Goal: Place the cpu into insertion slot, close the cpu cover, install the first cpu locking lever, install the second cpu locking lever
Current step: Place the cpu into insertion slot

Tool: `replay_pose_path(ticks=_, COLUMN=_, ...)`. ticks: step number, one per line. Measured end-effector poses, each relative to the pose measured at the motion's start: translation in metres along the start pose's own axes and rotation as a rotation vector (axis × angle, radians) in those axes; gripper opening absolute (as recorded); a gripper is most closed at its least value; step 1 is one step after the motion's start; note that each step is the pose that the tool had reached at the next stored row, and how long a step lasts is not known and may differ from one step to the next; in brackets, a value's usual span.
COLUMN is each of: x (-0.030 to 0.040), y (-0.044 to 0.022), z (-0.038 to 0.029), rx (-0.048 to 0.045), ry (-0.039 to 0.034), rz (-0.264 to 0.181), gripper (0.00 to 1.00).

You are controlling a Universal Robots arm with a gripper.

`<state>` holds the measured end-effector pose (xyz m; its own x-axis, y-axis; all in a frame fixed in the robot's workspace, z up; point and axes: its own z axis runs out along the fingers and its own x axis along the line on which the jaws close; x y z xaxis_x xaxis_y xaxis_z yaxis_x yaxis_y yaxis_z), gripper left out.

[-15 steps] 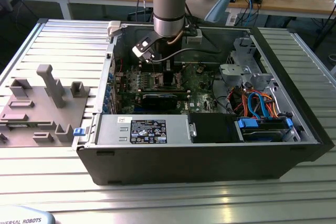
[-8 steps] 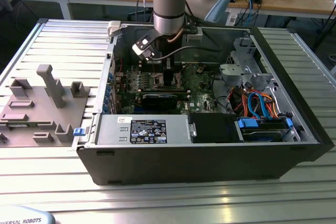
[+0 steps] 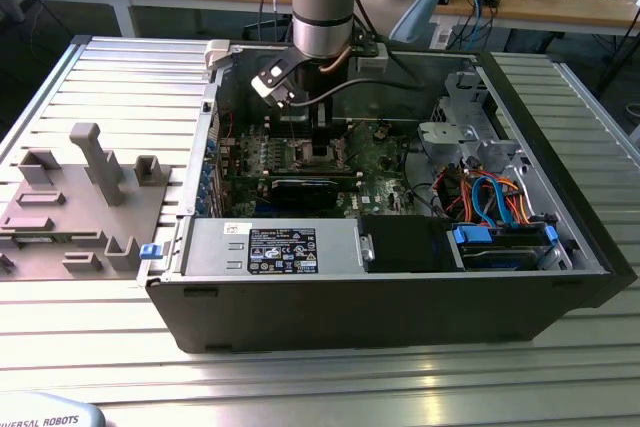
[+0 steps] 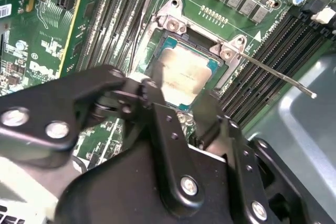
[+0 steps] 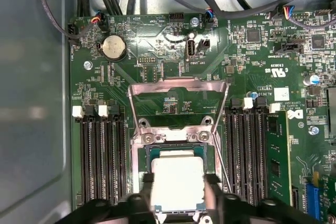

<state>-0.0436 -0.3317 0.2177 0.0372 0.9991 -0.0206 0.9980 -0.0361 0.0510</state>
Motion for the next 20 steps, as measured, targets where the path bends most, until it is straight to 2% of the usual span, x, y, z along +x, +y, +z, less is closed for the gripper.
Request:
replay_pose_path(ticks=2, x=0.0000, y=0.0000, z=-0.0002, rx=-0.0001, ry=0.0001, rz=0.000, gripper=0.36)
replay_pose_path(ticks=3, x=-0.0001, y=0.0000, z=-0.0004, rx=0.0000, ry=-0.0001, rz=0.000, gripper=0.36)
replay_pose_path(ticks=4, x=-0.0001, y=0.0000, z=-0.0004, rx=0.0001, ry=-0.0001, rz=0.000, gripper=0.30)
replay_pose_path(ticks=5, x=-0.0001, y=0.0000, z=-0.0004, rx=0.0001, ry=-0.0001, rz=0.000, gripper=0.30)
replay_pose_path(ticks=8, x=-0.0001, y=0.0000, z=-0.0005, rx=0.0001, ry=-0.0001, rz=0.000, gripper=0.12)
replay_pose_path(ticks=13, x=-0.0001, y=0.0000, z=-0.0005, rx=0.0001, ry=-0.0001, rz=0.000, gripper=0.11)
replay_pose_path(ticks=15, x=-0.0001, y=0.0001, z=-0.0036, rx=0.0001, ry=-0.0002, rz=0.000, gripper=0.11)
replay_pose_path(ticks=20, x=-0.0002, y=0.0003, z=-0.0045, rx=0.0001, ry=-0.0001, rz=0.000, gripper=0.11)
